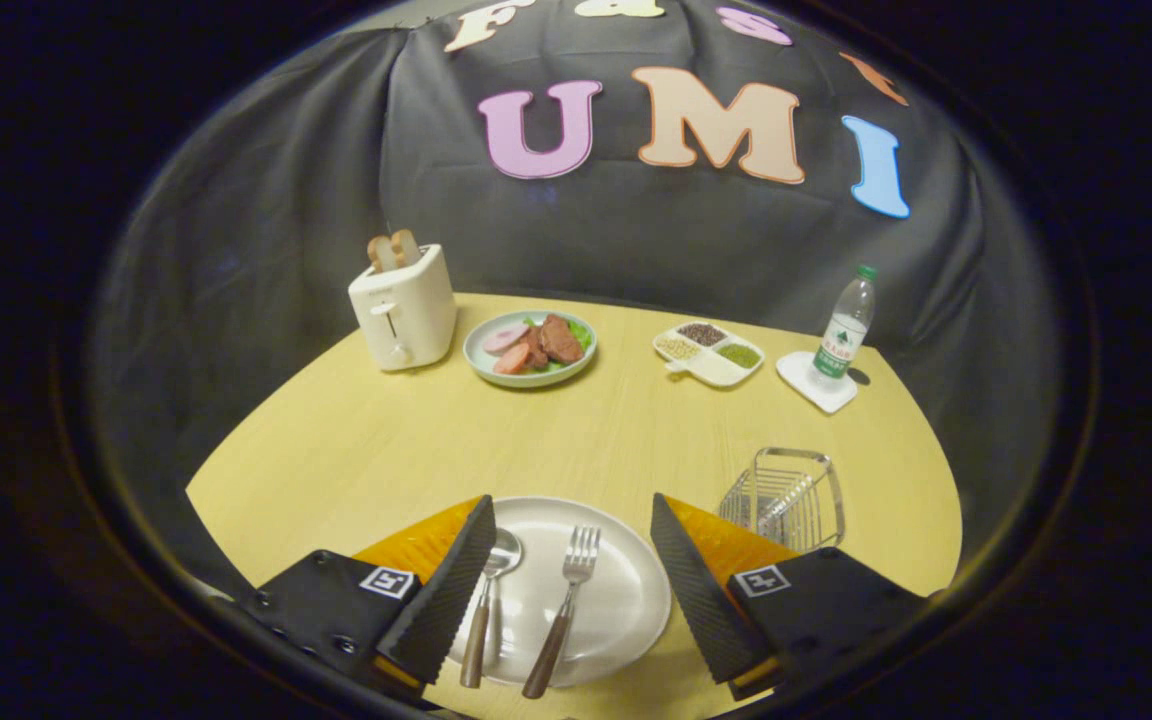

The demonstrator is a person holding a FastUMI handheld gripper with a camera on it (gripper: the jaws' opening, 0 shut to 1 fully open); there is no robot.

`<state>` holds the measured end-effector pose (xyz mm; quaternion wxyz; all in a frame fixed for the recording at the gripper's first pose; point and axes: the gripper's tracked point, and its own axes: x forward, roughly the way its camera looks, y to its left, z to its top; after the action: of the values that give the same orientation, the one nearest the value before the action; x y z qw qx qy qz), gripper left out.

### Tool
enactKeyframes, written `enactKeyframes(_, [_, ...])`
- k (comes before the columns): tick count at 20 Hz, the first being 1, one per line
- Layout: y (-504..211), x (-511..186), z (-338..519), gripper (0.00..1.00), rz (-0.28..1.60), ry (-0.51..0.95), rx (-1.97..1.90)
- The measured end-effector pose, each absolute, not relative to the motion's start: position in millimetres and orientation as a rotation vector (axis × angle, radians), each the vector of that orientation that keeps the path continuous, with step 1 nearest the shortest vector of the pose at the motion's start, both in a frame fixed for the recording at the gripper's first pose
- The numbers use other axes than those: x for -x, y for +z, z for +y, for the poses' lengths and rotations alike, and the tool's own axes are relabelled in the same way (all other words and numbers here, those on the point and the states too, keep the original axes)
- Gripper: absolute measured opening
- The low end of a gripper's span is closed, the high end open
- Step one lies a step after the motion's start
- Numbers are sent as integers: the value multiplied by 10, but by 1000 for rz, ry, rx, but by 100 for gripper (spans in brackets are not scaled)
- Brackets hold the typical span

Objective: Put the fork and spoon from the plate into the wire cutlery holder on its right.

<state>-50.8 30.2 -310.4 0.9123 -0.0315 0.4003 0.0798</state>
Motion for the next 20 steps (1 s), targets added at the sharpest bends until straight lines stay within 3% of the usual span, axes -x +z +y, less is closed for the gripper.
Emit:
enactKeyframes(17, [-3975, 1166, 215, 99, 1140, 160, 117])
enactKeyframes(20, [-4057, 1232, 212, 83, 1171, 163, 119])
